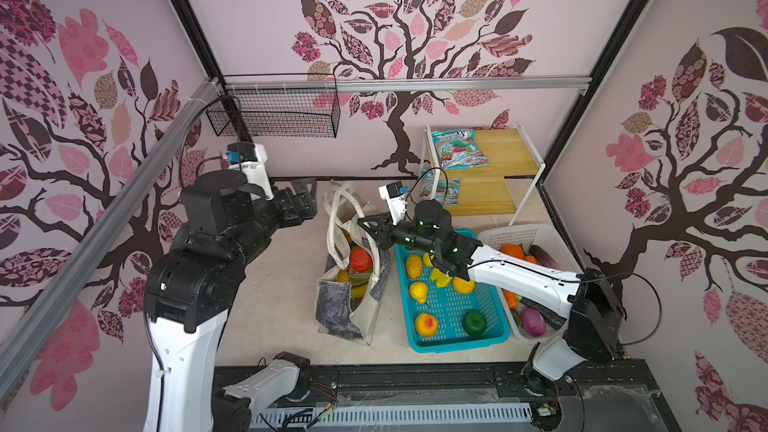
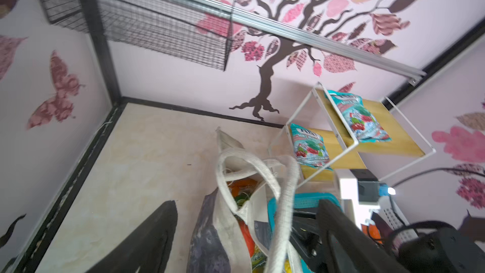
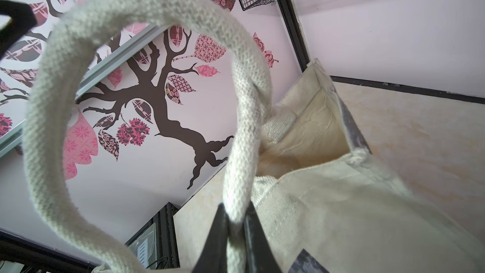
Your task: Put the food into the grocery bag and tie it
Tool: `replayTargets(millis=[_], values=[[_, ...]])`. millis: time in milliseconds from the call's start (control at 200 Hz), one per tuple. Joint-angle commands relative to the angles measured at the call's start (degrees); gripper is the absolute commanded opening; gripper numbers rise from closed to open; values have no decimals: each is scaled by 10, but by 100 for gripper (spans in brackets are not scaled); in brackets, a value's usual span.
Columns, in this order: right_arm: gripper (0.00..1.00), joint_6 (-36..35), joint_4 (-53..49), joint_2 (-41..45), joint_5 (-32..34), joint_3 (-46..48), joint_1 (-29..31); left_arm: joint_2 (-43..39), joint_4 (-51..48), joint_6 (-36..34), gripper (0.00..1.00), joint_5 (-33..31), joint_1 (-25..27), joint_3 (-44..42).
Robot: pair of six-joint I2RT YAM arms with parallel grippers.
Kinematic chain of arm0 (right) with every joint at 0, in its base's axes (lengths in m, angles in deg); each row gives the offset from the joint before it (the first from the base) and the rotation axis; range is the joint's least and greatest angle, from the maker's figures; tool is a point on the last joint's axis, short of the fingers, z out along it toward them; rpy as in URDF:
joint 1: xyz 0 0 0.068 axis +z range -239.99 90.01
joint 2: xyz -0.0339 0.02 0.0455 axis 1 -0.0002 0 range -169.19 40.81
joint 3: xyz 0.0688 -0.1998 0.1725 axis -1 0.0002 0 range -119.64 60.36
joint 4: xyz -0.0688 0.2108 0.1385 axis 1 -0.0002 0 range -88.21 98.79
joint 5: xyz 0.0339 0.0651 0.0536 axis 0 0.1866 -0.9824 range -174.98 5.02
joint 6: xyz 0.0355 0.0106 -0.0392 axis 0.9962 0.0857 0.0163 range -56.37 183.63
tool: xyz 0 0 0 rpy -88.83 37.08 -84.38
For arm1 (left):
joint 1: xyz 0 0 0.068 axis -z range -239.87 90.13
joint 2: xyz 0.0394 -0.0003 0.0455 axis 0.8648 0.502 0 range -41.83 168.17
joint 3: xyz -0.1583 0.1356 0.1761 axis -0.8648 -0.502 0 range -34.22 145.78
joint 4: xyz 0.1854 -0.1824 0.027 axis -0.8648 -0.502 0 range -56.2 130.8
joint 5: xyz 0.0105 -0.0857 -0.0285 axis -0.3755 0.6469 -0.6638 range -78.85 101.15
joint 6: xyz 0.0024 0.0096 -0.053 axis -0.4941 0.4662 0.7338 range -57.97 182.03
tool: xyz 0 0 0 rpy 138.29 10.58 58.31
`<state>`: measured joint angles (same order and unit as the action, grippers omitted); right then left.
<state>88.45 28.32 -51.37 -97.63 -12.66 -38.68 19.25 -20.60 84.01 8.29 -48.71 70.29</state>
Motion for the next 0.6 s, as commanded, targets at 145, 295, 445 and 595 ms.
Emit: replayTargets(millis=[145, 295, 445, 595], values=[[0, -19, -8, 32, 15, 4, 3, -13, 183, 166, 98, 203, -106, -159], [0, -29, -12, 39, 18, 7, 3, -19, 233, 259, 98, 216, -144, -212], [0, -43, -24, 36, 14, 0, 3, 1, 331, 412, 98, 332, -175, -287], [0, -53, -35, 38, 17, -4, 3, 31, 393, 529, 98, 405, -174, -322]])
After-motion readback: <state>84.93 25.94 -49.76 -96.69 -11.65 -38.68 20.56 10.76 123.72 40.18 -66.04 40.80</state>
